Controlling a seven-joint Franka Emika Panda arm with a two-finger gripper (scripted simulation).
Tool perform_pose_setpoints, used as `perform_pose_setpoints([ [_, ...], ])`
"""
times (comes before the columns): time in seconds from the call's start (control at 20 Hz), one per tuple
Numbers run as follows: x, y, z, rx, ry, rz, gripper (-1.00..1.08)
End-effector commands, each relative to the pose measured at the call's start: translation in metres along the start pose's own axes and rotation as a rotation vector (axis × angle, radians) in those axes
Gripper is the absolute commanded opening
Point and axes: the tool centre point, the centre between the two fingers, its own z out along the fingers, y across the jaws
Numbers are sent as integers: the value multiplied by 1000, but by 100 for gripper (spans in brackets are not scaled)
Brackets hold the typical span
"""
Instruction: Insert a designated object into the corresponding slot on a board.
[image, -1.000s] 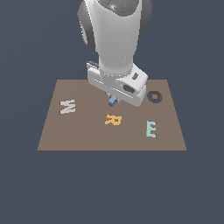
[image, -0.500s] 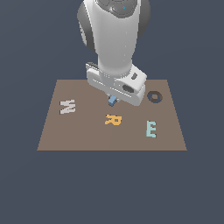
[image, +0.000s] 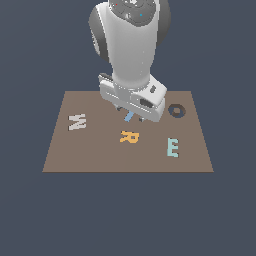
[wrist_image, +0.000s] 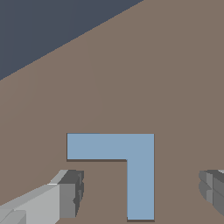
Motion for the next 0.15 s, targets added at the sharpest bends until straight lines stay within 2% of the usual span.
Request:
perform_pose_setpoints([
  [0.0, 0, 0, 0, 0, 0, 0, 100],
  [0.1, 0, 0, 0, 0, 0, 0, 100],
])
